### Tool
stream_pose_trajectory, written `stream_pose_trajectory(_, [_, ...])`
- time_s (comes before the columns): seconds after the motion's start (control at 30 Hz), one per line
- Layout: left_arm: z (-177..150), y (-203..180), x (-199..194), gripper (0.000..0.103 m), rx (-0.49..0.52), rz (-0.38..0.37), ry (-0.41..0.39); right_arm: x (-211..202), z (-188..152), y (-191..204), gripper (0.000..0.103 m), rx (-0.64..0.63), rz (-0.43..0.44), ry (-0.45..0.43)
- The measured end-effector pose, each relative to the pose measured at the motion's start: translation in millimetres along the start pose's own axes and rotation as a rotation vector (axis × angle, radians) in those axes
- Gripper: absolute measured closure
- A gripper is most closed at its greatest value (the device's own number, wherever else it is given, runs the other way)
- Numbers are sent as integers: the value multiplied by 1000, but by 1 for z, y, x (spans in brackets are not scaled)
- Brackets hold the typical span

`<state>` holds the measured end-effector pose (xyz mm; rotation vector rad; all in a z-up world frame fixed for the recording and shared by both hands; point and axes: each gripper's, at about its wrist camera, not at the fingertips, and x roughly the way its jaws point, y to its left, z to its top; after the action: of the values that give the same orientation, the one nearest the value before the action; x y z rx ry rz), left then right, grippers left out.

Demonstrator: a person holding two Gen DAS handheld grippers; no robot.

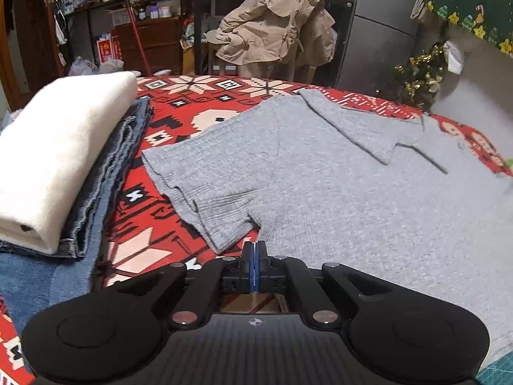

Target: Fold clothes

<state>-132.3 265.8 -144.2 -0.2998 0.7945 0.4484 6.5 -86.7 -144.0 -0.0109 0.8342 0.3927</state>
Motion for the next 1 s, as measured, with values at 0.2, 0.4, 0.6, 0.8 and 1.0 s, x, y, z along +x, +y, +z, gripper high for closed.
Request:
stream_pose_trajectory(0.2, [1, 12, -12, 97, -81, -80, 7, -37, -3, -9, 94, 45, 137, -23])
stream_pose_trajectory(0.4, [-10, 14, -36, 72, -110, -170, 39, -74, -24, 1, 94, -8, 180, 12])
stream_pose_trajectory(0.6, [-24, 17, -59, 71, -139, -261, 74, -91, -48, 5, 94, -4, 196, 56])
stream_pose_trajectory(0.8, [-46, 19, -66, 83, -172, -311, 129, -101, -61, 8, 93, -36, 187, 71])
stream_pose_trajectory(1.0, [-60, 21, -62, 94, -216, -298, 168, -105, -66, 6, 93, -23, 195, 83])
